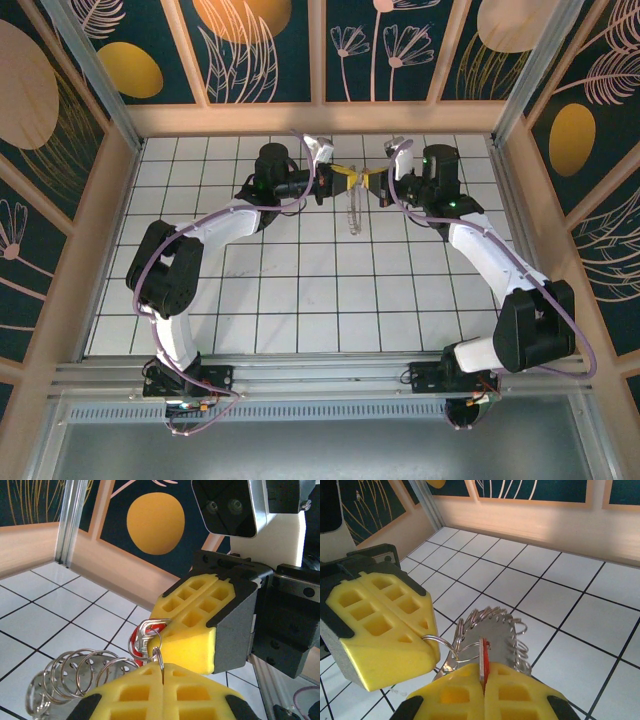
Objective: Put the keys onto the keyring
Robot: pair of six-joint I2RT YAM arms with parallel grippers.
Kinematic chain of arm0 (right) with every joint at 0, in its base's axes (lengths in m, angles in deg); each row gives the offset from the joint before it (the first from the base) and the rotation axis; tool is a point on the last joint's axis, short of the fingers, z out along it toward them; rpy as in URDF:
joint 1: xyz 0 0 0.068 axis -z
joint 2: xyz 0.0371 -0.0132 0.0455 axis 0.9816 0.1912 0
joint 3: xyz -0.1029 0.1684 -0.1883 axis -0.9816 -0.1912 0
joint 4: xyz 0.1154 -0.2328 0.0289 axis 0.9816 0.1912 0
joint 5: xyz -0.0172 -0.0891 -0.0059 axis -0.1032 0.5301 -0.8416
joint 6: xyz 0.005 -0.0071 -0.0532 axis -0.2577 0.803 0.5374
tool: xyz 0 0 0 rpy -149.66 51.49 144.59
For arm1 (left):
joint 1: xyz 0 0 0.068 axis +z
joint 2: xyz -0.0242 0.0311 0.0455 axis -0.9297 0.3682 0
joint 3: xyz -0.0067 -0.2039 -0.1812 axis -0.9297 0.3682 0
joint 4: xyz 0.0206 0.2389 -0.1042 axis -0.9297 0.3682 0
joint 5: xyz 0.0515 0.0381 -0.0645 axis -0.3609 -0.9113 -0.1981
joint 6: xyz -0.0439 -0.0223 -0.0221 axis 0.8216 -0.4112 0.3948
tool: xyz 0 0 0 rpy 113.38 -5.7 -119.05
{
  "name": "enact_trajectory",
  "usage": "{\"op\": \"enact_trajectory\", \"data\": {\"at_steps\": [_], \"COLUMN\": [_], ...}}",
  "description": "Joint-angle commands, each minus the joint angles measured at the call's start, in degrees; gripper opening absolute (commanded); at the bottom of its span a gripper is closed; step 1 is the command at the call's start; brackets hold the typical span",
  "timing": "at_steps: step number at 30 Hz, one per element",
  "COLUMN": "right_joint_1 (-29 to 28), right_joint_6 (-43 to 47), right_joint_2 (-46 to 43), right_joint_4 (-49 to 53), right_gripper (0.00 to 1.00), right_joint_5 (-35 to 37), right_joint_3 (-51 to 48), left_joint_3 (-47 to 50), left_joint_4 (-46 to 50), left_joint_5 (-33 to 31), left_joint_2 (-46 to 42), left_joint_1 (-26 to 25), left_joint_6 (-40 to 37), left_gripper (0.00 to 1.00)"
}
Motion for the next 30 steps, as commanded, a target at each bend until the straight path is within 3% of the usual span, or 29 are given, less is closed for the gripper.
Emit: {"op": "enact_trajectory", "data": {"at_steps": [1,15,30], "right_joint_1": [0.1,-1.88,3.02], "right_joint_6": [-1.1,-0.73,-2.75], "right_joint_2": [-0.49,1.17,-2.79], "right_joint_4": [-2.48,-2.76,-2.87], "right_gripper": [0.0,0.0,0.0], "right_joint_5": [0.15,0.62,1.93], "right_joint_3": [0.18,1.2,-0.26], "left_joint_3": [-2.23,-2.75,-2.49], "left_joint_4": [-1.97,-1.97,-1.62], "left_joint_5": [1.98,1.89,1.01], "left_joint_2": [-1.79,-1.26,-1.45], "left_joint_1": [-0.39,-0.79,-0.86], "left_joint_6": [-0.34,-0.04,-0.65], "left_gripper": [0.0,0.0,0.0]}}
